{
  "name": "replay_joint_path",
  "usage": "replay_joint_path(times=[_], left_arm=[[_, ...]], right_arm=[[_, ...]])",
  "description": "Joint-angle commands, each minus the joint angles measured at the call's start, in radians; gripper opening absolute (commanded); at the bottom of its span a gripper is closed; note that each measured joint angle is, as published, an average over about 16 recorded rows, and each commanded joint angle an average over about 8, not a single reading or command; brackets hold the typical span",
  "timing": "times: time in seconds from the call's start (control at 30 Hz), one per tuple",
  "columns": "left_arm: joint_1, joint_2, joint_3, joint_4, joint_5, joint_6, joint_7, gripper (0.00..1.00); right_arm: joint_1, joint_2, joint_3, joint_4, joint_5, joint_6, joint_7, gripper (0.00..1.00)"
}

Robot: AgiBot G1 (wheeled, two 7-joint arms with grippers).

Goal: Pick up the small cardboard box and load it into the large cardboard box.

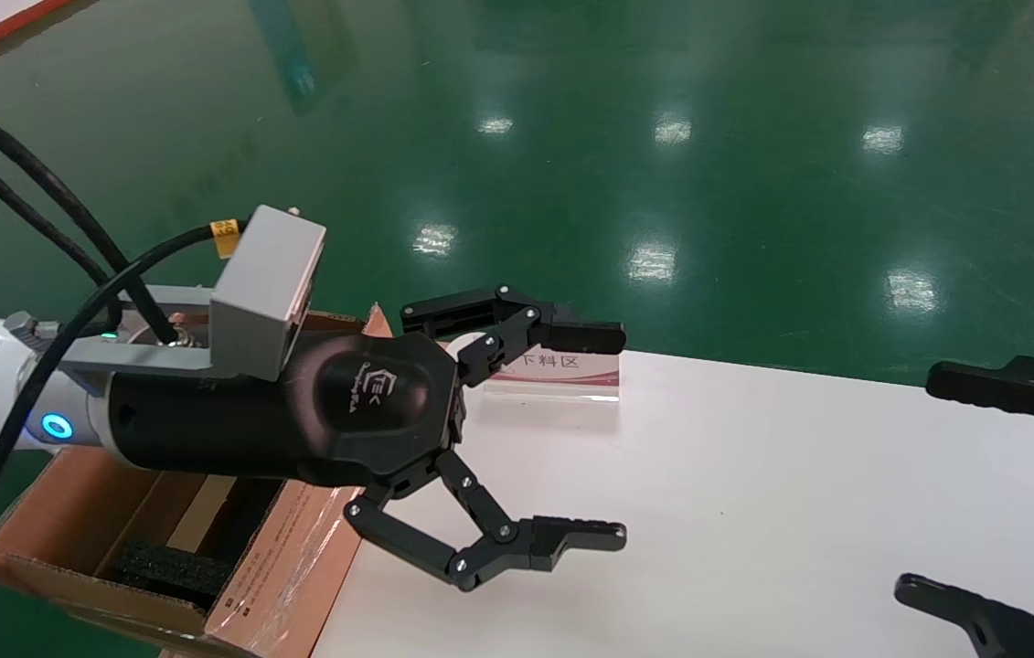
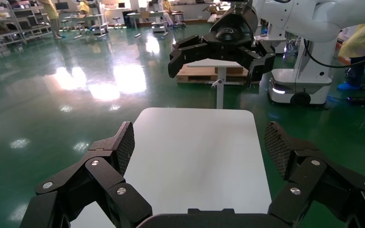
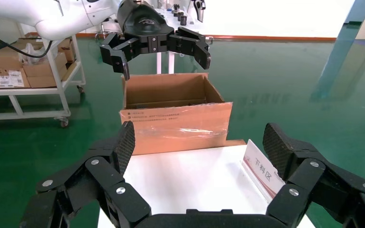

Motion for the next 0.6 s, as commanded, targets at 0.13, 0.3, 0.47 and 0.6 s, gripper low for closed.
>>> replay_joint_path(times=[0.13, 0.3, 0.47, 0.6], left_arm=[[-0.007, 0.0, 0.009, 0.002, 0.004, -0.003, -0.002, 1.0], [-0.011, 0.0, 0.014, 0.002, 0.006, -0.005, -0.004, 1.0], [-0.013, 0.0, 0.017, 0.003, 0.008, -0.006, -0.004, 1.0], [-0.015, 0.0, 0.019, 0.003, 0.008, -0.007, -0.005, 1.0]], right_arm=[[0.0, 0.0, 0.0, 0.0, 0.0, 0.0, 0.0, 1.0], [0.0, 0.0, 0.0, 0.0, 0.0, 0.0, 0.0, 1.0], [0.0, 0.0, 0.0, 0.0, 0.0, 0.0, 0.0, 1.0], [0.0, 0.0, 0.0, 0.0, 0.0, 0.0, 0.0, 1.0]])
